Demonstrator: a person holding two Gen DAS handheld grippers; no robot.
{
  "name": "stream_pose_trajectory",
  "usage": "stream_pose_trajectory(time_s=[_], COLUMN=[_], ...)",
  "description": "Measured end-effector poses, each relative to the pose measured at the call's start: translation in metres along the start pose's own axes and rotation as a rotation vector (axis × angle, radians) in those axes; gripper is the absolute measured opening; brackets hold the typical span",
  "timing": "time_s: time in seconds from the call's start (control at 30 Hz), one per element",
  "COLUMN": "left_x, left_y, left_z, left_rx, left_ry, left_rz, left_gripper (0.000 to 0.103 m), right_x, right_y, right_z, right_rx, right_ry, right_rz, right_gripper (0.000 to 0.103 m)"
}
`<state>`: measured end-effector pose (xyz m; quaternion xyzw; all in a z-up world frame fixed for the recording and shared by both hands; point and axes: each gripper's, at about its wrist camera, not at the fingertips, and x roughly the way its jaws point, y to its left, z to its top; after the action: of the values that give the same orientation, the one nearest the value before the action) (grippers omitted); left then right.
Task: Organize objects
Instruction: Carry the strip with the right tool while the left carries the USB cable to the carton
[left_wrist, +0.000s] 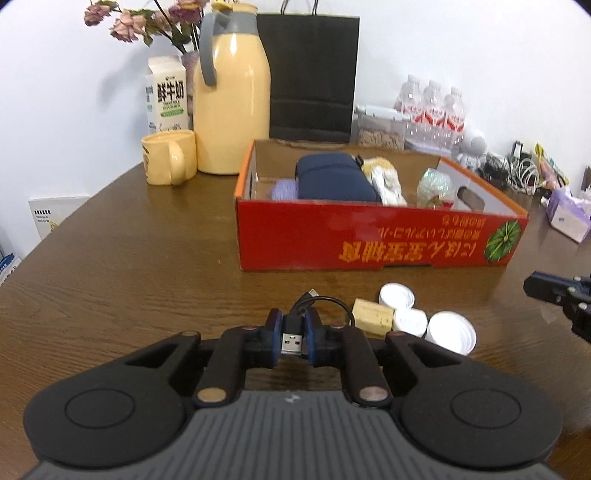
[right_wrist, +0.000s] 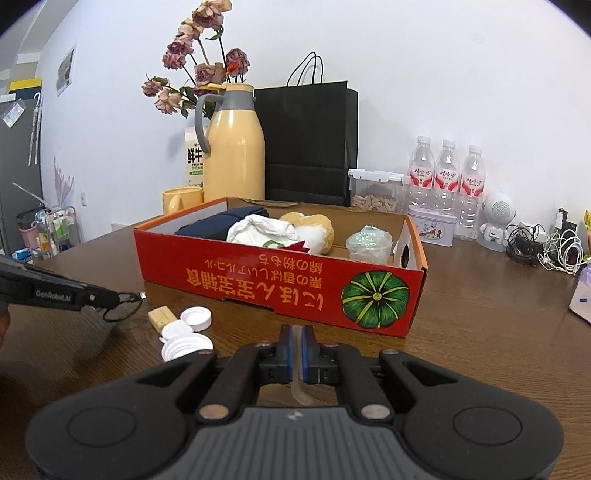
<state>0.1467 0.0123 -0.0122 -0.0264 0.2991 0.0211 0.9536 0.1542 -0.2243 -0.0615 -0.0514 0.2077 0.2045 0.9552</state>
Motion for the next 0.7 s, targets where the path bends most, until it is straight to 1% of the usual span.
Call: stream_pose_trajectory(time_s=[0.23,0.43,0.6,0.7], left_x=[-0.019,-0.019,-0.007,0.006], left_y=[-0.003,-0.022,-0.044,-0.060], left_z=[0.028,0.059,0.086,0.099], left_rx=[0.000,0.000,-0.020,-0.021], left_ry=[-0.105,-0.188,-0.233,-0.257], left_rz=[-0.019,-0.064,-0.115,-0.128], left_gripper=[0.014,0.014,0.014,0.014], right_x=[-0.007,-0.002,0.018,0.037], right_y=[-0.001,0.004,0.000,-0.005], right_z=[0.014,0.049,0.078,0.090], right_rx=[0.014,-0.009,0.003,0.021], right_ry=[-0.070,-0.150,-0.192,-0.202], right_rz=[0.017,0.013,-0.005,-0.022], right_gripper=[0.004,0.004,0.004,0.004])
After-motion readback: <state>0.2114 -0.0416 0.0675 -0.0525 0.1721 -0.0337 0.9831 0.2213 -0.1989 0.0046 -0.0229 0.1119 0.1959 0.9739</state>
